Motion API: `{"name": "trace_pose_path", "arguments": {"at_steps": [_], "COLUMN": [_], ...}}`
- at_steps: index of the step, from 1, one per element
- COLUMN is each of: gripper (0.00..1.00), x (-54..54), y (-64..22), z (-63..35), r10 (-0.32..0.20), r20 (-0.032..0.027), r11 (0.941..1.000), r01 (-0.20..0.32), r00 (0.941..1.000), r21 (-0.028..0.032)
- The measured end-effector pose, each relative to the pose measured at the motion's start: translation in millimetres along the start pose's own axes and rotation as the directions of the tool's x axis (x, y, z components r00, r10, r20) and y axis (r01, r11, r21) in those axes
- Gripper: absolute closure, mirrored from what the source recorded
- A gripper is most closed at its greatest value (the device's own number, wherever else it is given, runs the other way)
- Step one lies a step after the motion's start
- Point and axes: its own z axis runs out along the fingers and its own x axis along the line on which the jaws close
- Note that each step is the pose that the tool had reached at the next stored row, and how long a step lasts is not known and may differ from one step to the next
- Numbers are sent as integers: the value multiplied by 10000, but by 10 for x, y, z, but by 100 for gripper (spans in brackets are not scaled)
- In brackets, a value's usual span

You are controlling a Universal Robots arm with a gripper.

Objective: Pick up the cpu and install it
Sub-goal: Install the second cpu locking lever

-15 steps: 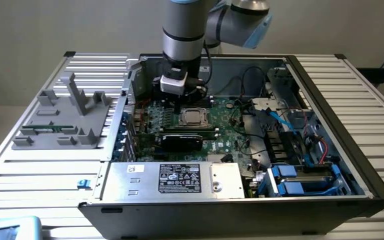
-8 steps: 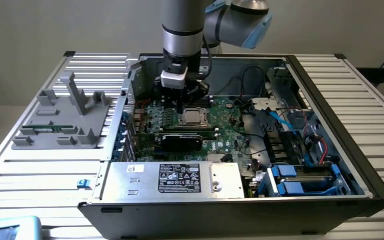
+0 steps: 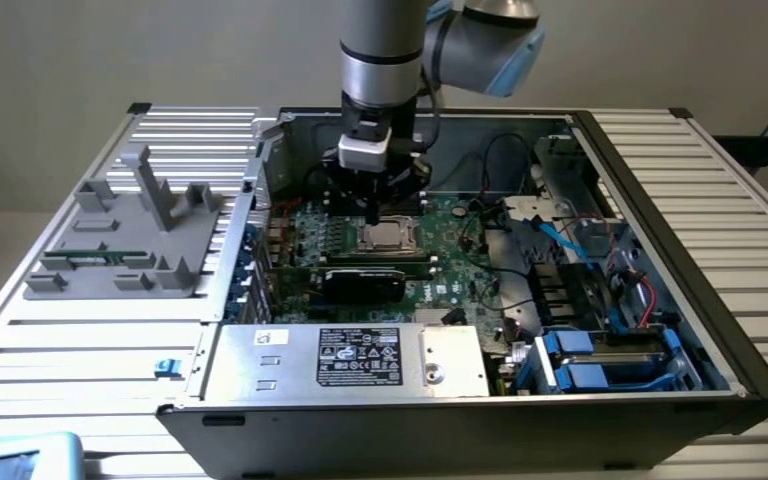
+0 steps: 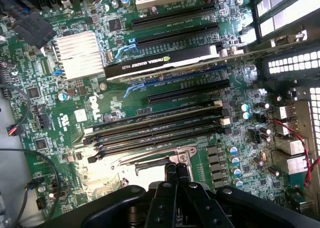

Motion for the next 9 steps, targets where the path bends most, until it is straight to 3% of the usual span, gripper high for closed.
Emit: {"name": "trace_pose_path", "arguments": {"at_steps": [9], "gripper": [88], "x": [162], "y": [-91], "z": [-114], "r10": [1], "r20": [-20], "r11": [10000], "r01": [-2], "r00": [10000], "r21": [-68]}}
